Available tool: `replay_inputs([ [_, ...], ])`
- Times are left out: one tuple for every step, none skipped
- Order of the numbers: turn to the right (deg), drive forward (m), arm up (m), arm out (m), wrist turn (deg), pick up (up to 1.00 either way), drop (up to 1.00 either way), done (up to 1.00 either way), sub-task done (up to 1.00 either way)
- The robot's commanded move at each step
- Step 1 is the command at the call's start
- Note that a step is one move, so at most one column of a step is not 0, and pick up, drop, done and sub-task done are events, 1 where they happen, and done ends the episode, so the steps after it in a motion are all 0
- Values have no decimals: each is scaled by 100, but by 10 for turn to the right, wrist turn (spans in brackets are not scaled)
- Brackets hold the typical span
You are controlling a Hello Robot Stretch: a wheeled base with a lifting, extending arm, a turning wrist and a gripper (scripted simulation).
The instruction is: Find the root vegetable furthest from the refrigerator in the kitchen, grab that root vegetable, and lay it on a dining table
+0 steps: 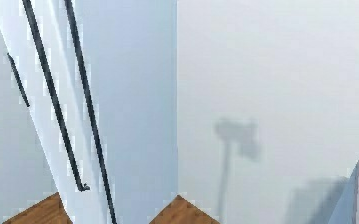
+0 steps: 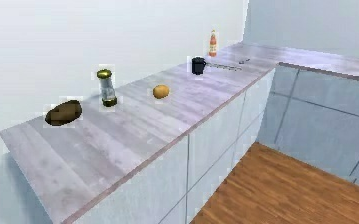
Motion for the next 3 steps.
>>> replay_inputs([
  [450,0,0,0,0,0,0,0,0],
  [450,0,0,0,0,0,0,0,0],
  [210,0,0,0,0,0,0,0,0],
])
